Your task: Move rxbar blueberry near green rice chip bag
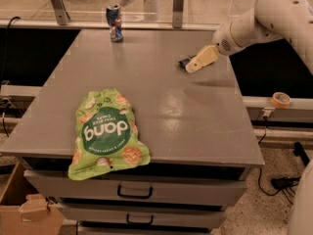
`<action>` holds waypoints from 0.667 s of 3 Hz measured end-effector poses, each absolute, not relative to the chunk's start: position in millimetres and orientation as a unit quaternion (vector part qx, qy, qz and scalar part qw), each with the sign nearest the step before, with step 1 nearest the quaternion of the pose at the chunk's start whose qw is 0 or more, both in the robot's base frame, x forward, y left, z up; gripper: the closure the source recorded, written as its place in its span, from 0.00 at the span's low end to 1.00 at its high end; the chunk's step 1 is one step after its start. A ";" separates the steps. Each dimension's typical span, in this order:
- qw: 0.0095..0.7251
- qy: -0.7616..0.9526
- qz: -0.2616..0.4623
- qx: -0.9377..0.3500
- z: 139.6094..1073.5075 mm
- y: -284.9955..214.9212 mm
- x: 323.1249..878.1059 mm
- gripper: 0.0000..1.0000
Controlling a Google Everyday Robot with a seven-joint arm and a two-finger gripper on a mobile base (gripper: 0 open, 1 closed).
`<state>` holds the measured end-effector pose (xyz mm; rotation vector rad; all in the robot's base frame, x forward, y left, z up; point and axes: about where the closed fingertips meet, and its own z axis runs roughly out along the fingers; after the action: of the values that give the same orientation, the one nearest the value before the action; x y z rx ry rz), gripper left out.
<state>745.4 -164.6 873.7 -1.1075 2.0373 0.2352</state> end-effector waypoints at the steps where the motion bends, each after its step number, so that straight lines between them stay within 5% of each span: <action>1: 0.408 0.818 0.110 -0.391 860.3 -165.8 761.0 0.00; 2: 0.411 0.832 0.126 -0.350 846.1 -171.6 767.4 0.00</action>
Offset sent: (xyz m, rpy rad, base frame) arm 0.0282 -0.0205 -0.0400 0.2048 0.0718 -0.2350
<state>767.4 -171.6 846.1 -0.8805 2.0950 0.3176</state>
